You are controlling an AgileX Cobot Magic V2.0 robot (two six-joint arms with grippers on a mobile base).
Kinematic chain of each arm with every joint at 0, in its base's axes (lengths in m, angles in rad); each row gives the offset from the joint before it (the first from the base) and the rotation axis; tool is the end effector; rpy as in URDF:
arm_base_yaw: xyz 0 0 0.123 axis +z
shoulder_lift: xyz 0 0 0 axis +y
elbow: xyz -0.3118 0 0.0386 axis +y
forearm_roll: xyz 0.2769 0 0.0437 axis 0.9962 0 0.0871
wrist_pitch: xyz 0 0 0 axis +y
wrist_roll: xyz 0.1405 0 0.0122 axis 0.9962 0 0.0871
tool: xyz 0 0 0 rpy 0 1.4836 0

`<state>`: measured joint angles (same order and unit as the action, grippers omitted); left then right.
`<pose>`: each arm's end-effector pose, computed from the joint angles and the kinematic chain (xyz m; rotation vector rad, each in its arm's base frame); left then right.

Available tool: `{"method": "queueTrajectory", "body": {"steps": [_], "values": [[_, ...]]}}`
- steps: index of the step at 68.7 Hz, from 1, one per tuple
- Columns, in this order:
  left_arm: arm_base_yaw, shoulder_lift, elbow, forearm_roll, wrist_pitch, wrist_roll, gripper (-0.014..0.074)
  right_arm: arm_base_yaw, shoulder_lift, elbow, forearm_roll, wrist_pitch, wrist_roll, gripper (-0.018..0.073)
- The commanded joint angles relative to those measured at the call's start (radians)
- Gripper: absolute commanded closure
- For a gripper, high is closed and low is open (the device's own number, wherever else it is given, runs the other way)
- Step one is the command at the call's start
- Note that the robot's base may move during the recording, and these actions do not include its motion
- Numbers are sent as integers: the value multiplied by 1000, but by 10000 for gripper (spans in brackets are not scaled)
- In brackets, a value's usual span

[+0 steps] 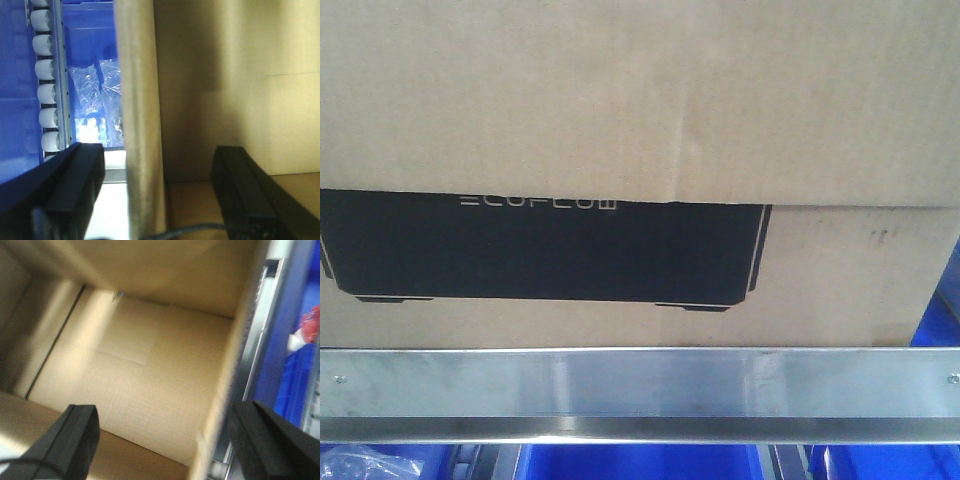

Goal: Grab box from left shelf to table start
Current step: 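Close both grippers on the box side walls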

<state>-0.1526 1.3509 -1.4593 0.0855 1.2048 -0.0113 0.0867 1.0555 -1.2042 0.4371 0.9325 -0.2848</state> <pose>0.3132 -0.0368 0.3902 0.1915 2.5675 0.0530 0.2478 0.0697 0.4174 -0.3010 2.1865 0.4251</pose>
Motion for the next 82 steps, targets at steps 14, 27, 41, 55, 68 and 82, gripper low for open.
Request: {"method": "queueTrajectory", "body": {"steps": [14, 27, 41, 55, 68, 82], "values": [[-5, -25, -33, 10, -30, -8, 237, 60, 158, -163, -280, -62, 269, -66], [-5, -25, -33, 10, -30, -8, 237, 76, 280, -253, -306, 4, 323, -66], [-5, -25, -33, 10, -34, -8, 238, 99, 406, -297, -307, 90, 332, -66], [-5, -25, -33, 16, -34, -8, 323, 99, 450, -297, -313, 117, 332, 27], [-5, -25, -33, 16, -34, -8, 622, 99, 445, -297, -321, 110, 332, 437], [-5, -25, -33, 21, -38, -8, 688, 98, 445, -303, -322, 110, 334, 501]]}}
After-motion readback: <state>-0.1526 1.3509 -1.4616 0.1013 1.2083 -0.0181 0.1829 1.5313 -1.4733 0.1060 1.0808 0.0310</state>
